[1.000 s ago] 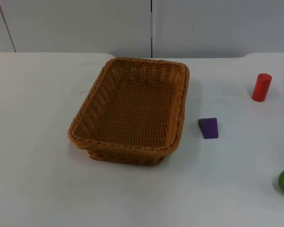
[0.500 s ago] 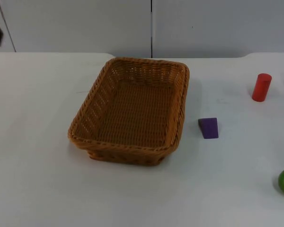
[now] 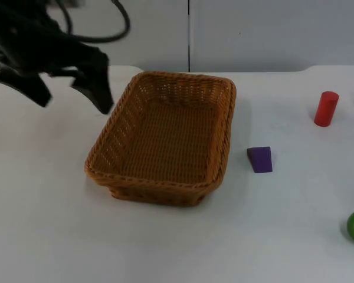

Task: Pick up the basket with the left hand and place the triangular block into the basket with the right hand.

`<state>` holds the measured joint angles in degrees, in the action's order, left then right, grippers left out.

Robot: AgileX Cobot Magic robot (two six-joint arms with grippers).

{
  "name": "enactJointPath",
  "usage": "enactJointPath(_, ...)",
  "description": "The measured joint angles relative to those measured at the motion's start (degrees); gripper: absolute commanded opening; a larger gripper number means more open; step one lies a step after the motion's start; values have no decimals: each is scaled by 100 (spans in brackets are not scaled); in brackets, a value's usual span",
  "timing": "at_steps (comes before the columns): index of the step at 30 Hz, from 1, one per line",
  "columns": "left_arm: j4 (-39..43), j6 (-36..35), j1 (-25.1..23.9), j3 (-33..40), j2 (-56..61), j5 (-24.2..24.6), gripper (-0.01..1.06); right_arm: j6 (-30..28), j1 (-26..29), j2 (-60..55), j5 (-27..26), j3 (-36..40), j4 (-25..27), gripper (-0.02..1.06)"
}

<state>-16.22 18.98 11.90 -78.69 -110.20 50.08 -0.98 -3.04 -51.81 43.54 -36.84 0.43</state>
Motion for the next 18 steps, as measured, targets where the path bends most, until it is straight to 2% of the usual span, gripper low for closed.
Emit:
enactJointPath(9, -64, 10, 267, -915, -1374, -60, 105, 0, 0, 0, 0, 0, 0, 105)
enactJointPath(11, -64, -3, 267, -1111, -1671, -90, 101, 0, 0, 0, 0, 0, 0, 105)
enactJointPath(14, -88, -3, 267, -1197, -1896, -204, 84, 0, 0, 0, 0, 0, 0, 105)
enactJointPath(15, -109, -3, 267, -1210, -1966, -265, 84, 0, 0, 0, 0, 0, -3, 105)
enactJointPath(18, -170, -14, 267, -1218, -2087, -355, 64, 0, 0, 0, 0, 0, -43, 105)
